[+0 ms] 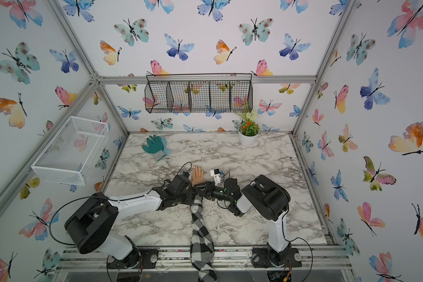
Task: Take off the watch
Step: Untie the watch from the hand.
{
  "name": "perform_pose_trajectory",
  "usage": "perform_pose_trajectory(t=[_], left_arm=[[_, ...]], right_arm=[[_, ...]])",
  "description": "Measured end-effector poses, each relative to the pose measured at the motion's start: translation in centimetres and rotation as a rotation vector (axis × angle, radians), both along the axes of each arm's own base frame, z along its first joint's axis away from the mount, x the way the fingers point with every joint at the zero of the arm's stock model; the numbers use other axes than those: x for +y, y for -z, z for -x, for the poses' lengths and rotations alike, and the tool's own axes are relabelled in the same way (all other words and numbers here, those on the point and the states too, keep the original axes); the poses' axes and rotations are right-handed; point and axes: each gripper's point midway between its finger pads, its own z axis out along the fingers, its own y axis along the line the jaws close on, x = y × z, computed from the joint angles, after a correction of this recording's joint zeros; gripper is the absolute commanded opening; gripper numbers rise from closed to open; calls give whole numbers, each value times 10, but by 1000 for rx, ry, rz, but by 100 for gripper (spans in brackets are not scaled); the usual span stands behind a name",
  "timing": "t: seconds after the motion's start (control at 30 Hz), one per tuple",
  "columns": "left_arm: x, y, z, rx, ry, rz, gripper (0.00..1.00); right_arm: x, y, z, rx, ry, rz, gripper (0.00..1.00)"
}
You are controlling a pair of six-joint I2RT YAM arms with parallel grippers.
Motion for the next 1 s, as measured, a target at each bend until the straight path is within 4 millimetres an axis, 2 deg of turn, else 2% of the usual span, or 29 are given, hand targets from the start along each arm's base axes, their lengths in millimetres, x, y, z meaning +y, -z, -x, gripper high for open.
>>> perform_pose_trajectory(t=[0.1,0.23,0.3,0.37,0.5,0.63,0.83,1.0], left_arm=[[6,1,-1,1,-18,10,20],[30,-3,-5,-4,-82,36,20],[41,-11,-10,-17,-123,62,21],[49,-19,-17,-28,-155,91,22],[54,-23,-24,-19,-176,128,26],[40,-31,-31,-2,-145,202,33],[8,-47,-53,4,-82,329,36],[-4,-41,-58,36,-63,355,36]], right_arm=[[1,-12,2,-21,-9,-20,43],[-4,-16,7,-26,-5,-14,45],[-10,-12,12,-23,3,6,48],[-19,-5,16,-17,19,34,55],[-40,12,17,10,69,85,67],[-48,23,10,23,100,125,69],[-41,24,1,4,96,131,69],[-37,33,-1,19,83,145,68]])
